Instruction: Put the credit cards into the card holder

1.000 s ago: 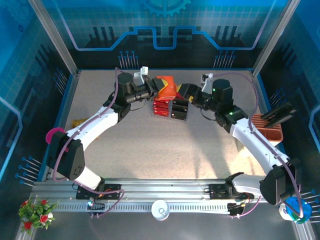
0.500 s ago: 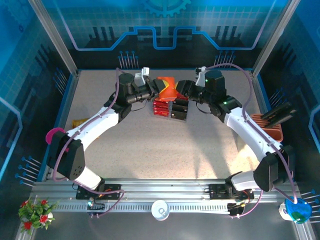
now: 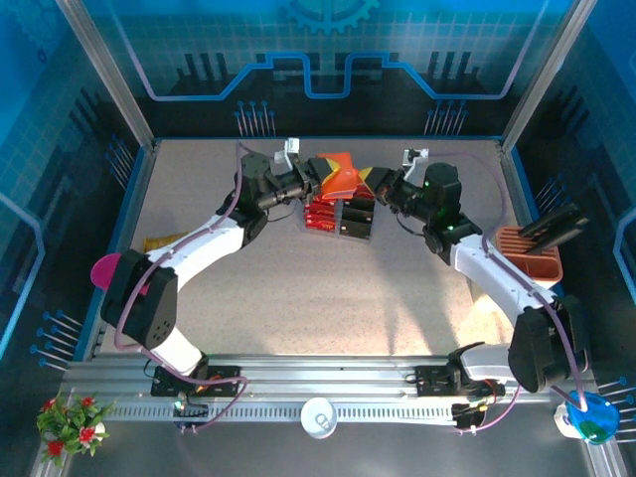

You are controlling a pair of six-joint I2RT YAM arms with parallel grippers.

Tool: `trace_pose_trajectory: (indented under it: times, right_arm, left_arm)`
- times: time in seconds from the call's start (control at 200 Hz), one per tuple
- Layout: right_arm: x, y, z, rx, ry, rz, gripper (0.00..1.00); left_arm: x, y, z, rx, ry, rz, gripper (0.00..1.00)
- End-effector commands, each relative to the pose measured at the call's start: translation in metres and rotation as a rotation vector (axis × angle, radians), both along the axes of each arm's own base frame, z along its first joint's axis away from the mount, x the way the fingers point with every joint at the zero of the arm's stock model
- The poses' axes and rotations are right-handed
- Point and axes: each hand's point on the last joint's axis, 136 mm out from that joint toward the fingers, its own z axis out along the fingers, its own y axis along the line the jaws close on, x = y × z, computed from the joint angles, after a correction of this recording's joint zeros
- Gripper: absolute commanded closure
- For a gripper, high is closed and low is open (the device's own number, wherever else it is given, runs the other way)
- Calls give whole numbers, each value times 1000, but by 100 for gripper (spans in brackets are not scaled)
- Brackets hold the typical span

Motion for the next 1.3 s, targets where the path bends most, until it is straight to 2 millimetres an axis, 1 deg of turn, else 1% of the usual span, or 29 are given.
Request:
trace_pose_trajectory:
  times: [0.0, 0.08, 0.09, 0.215, 0.29, 0.325, 0.42, 0.48, 0.5, 0.55, 0.56, 0.565, 0.625, 0.67, 0.7, 0.81, 0.845, 0.86, 0.87, 0.875, 0.92, 1.026, 1.126, 1.186, 1.251, 1.296]
  right_arm:
    - [-7, 4, 73, 313, -152, 75, 100]
    - [-8, 4, 92, 404, -193, 101, 100]
    - [-9, 4, 97, 422, -205, 104, 100]
    - [-12, 5, 128, 557, -279, 160, 100]
    - [-14, 5, 139, 618, -314, 188, 100]
    - [-13, 6, 140, 632, -317, 196, 100]
    - [-7, 6, 123, 611, -276, 180, 100]
    - [-5, 8, 110, 563, -249, 175, 100]
    - [-4, 8, 104, 532, -233, 172, 100]
    - [-2, 8, 91, 466, -202, 160, 83]
    - [-3, 8, 90, 459, -201, 160, 82]
    - [-3, 8, 88, 446, -194, 158, 78]
    - [-3, 7, 77, 351, -170, 148, 58]
    - [-4, 5, 70, 282, -154, 133, 48]
    - [-5, 3, 66, 241, -148, 122, 45]
    - [-11, -3, 57, 99, -112, 95, 39]
    - [-13, -3, 55, 54, -104, 93, 38]
    - [-13, -3, 51, 32, -88, 92, 38]
    - [-13, -4, 53, 29, -98, 89, 38]
    - [-14, -4, 50, 14, -83, 89, 38]
    - [-16, -4, 46, -41, -66, 85, 36]
    - [-19, -4, 44, -151, -53, 80, 31]
    - [-16, 1, 43, -201, -46, 91, 28]
    - [-13, 6, 38, -214, -31, 103, 28]
    - [-9, 10, 35, -208, -22, 112, 29]
    - [-5, 13, 33, -198, -20, 118, 31]
  left_arm:
    - [8, 8, 36, -154, -59, 40, 100]
    - [9, 7, 35, -154, -57, 38, 100]
    - [9, 7, 35, -154, -57, 39, 100]
    - [11, 7, 27, -149, -44, 43, 100]
    - [12, 8, 22, -144, -37, 46, 100]
    - [12, 8, 20, -143, -34, 46, 100]
    - [14, 9, 19, -143, -34, 46, 100]
    - [14, 10, 23, -145, -42, 46, 100]
    - [14, 10, 24, -145, -44, 47, 100]
    - [14, 10, 27, -139, -51, 44, 100]
    - [14, 10, 27, -137, -51, 43, 100]
    - [14, 10, 27, -136, -51, 42, 100]
    - [14, 8, 30, -127, -62, 35, 100]
    - [14, 8, 32, -121, -67, 33, 100]
    - [14, 8, 32, -118, -66, 32, 100]
    - [14, 6, 30, -97, -62, 24, 100]
    - [14, 6, 30, -94, -62, 23, 100]
    - [14, 5, 30, -92, -61, 21, 100]
    - [15, 5, 29, -91, -61, 23, 100]
    - [15, 5, 29, -91, -61, 22, 100]
    - [14, 5, 29, -86, -58, 18, 100]
    - [14, 4, 28, -75, -58, 13, 100]
    - [15, 3, 27, -71, -56, 10, 100]
    - [15, 2, 27, -71, -55, 6, 100]
    - [14, 1, 27, -71, -55, 1, 100]
    - [14, 0, 27, -71, -56, -2, 100]
